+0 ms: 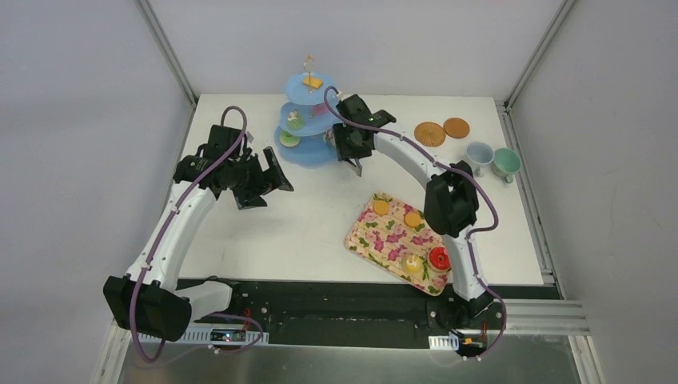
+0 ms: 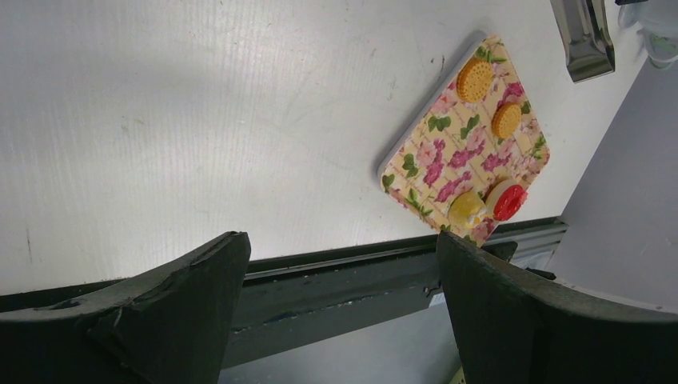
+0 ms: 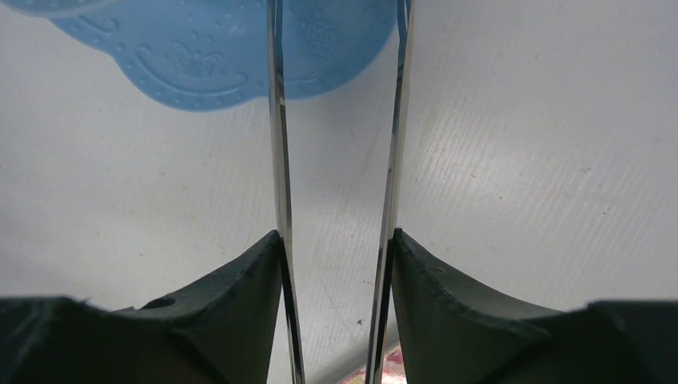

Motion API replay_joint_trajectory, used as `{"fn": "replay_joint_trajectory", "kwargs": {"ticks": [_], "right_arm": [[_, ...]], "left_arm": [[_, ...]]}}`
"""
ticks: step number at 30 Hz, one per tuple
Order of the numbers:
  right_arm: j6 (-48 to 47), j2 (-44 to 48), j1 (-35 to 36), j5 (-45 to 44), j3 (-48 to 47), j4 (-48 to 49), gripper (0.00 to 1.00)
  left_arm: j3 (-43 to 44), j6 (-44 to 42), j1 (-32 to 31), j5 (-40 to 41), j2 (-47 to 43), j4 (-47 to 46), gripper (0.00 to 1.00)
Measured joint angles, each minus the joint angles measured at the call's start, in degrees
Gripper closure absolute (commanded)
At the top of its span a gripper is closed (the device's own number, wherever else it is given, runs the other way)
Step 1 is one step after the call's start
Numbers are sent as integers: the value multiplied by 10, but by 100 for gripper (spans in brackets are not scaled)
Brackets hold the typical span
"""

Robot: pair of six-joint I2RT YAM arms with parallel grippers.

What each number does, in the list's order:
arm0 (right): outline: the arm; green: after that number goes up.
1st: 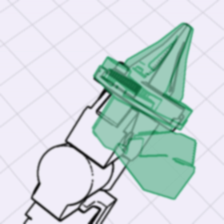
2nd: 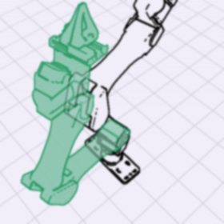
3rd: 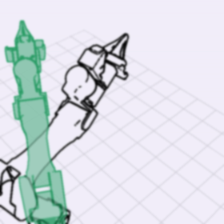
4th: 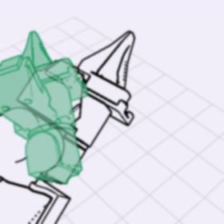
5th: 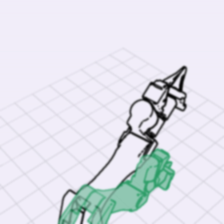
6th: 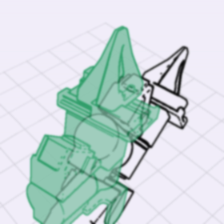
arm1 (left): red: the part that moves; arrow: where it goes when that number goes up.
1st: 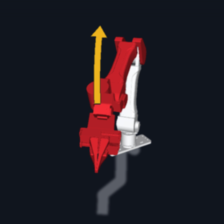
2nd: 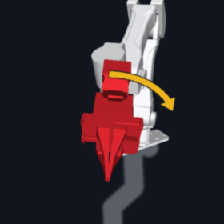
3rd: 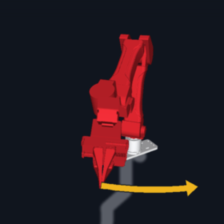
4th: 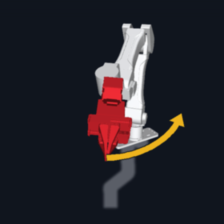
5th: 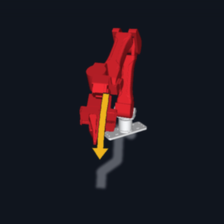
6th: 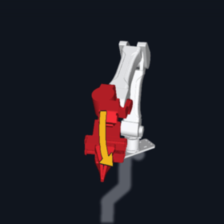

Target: Serve the afternoon tea

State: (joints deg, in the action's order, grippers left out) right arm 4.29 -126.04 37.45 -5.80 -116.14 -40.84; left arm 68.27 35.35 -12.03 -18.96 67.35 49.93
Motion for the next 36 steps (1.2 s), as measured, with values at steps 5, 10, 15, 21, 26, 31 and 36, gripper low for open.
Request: {"fn": "replay_joint_trajectory", "kwargs": {"ticks": [5,10,15,21,26,31,36], "right_arm": [[1,7,0,0,0,-8,47],[2,40,3,0,6,-30,48],[1,164,10,-2,119,-38,48],[21,387,13,-3,262,-82,51],[77,535,13,-3,327,-148,51],[158,609,9,-9,359,-262,52],[213,616,5,-9,370,-333,52]], "left_arm": [[0,0,0,0,-1,-2,9],[0,0,0,0,-1,-8,9],[-9,8,0,-3,-2,-26,9],[-38,23,0,-19,0,-60,9],[-53,37,0,-38,16,-98,9],[-66,50,0,-51,39,-129,10],[-70,58,0,-57,45,-145,9]]}}
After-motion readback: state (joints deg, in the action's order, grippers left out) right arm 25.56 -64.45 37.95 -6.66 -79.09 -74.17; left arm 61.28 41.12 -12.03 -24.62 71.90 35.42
